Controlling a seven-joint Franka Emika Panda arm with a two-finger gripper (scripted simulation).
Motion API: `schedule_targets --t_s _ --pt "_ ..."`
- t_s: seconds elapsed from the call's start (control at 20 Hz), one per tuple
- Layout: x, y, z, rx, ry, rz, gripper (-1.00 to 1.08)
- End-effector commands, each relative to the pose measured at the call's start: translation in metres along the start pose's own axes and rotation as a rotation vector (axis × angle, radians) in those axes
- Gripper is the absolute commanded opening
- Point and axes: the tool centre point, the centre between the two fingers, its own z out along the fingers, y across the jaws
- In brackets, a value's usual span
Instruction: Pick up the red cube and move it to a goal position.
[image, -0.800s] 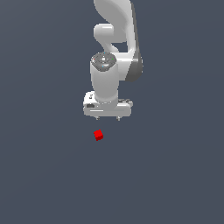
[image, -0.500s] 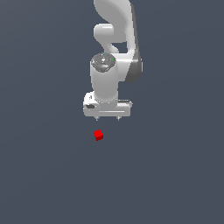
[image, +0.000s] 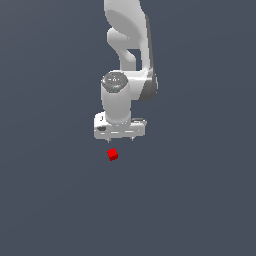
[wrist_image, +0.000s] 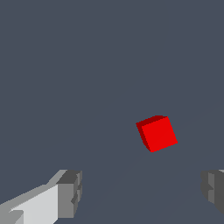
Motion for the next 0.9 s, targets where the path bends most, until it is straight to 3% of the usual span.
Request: schedule_targets --t_s 0.0,0.85 --pt "0.0 0.006 0.013 -0.002 0.002 -0.043 1.0" --pt "0.012 0.045 0.106 -0.015 0.019 -0.347 1.0"
